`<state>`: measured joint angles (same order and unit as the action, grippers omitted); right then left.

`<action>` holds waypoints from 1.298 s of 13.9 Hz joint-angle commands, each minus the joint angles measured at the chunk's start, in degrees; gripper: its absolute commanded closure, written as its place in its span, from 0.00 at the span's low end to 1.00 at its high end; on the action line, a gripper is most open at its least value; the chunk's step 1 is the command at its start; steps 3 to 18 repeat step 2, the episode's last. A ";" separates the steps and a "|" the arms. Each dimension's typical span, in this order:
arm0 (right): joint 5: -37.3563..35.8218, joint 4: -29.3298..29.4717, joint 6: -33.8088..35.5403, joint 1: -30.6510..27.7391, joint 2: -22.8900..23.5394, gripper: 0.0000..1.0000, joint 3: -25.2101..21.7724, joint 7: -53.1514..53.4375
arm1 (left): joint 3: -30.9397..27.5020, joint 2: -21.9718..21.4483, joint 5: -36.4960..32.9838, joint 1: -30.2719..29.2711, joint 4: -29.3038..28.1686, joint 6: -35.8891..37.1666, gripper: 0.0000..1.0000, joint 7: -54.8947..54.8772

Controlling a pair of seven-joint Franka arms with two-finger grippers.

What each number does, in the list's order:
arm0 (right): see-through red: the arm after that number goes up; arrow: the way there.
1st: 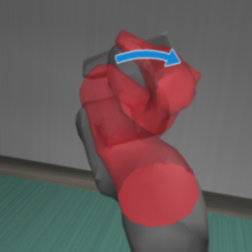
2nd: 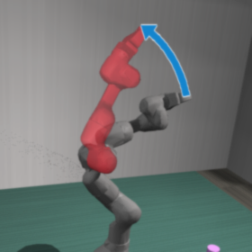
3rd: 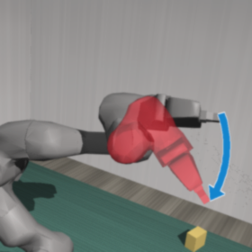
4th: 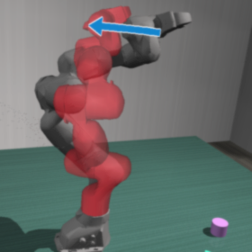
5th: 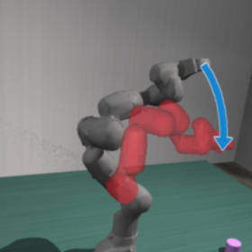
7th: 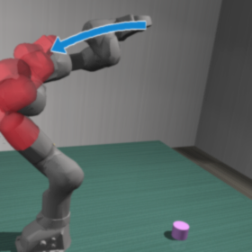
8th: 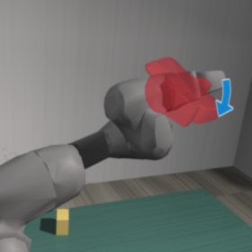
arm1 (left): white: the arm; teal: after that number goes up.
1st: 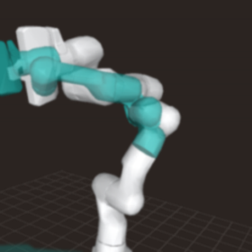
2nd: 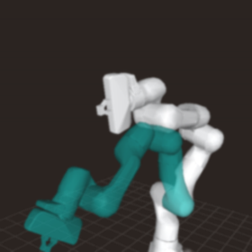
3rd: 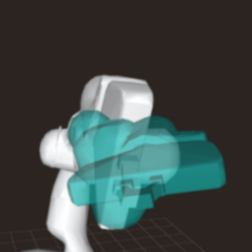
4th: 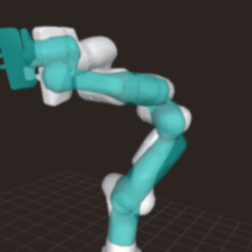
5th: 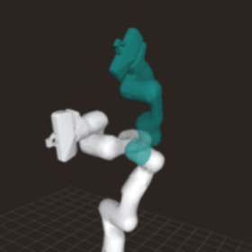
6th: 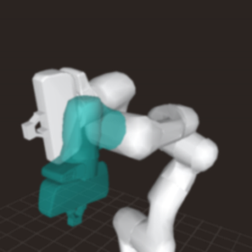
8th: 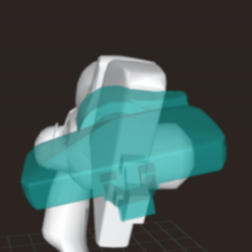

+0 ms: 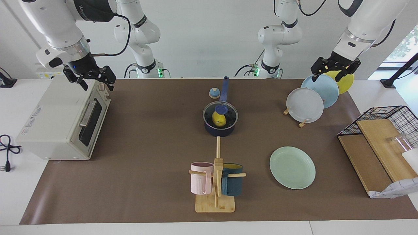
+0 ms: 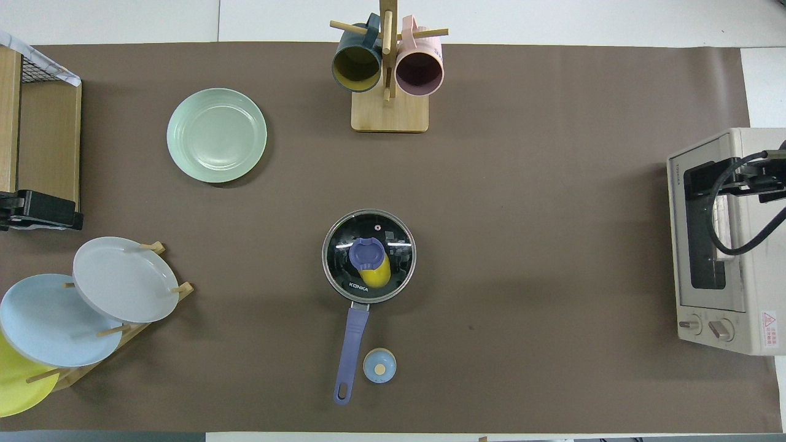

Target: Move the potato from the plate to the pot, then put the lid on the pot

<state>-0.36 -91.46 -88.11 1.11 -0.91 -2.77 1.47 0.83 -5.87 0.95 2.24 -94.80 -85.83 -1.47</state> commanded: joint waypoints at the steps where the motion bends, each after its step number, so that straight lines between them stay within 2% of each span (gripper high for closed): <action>1: 0.80 -0.21 -0.83 -0.76 0.04 0.00 0.40 -2.08 | -0.03 -0.90 0.02 -0.22 -0.65 -0.48 0.00 0.68; 18: 0.80 -0.21 -0.83 -0.67 -0.05 0.00 0.40 -2.08 | -0.03 -0.90 0.02 -0.22 -0.65 -0.48 0.00 0.68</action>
